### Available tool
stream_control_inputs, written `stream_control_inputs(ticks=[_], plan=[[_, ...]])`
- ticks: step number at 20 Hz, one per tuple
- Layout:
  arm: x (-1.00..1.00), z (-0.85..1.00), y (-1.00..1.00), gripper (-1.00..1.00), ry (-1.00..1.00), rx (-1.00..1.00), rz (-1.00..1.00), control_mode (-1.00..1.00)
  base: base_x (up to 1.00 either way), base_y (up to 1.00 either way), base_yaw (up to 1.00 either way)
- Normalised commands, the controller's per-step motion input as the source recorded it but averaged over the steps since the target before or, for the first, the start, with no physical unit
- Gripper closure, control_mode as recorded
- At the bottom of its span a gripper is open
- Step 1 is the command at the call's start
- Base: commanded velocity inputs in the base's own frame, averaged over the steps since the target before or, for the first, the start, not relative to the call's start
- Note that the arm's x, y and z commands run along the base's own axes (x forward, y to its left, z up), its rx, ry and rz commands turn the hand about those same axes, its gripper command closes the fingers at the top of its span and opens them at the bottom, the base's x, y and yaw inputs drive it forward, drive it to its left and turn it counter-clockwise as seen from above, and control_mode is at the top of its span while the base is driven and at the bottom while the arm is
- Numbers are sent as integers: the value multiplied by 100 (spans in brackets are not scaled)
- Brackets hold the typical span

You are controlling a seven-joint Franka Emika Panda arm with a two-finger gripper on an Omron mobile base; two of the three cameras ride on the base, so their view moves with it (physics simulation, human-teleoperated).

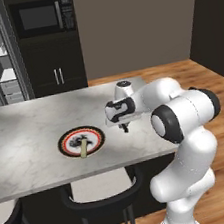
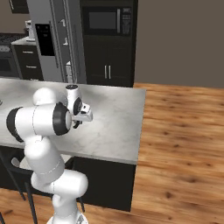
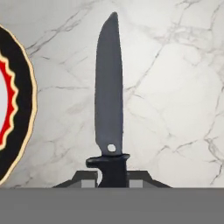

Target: Retrieve the butter from the fridge and place it on a plate on the dining table. Then retrieve the butter knife by the fridge and place it near the plate.

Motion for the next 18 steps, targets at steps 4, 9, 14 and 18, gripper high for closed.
stream_control_inputs(ticks=[4, 9, 14, 18], plan=[[15, -24, 14, 100, 1, 0, -5, -100, 0, 0, 0], [3, -29, 2, 100, 0, 0, -3, -100, 0, 0, 0], [3, -32, 0, 100, 0, 0, -3, -100, 0, 0, 0], [6, -31, 1, 100, 0, 0, -2, -100, 0, 0, 0]])
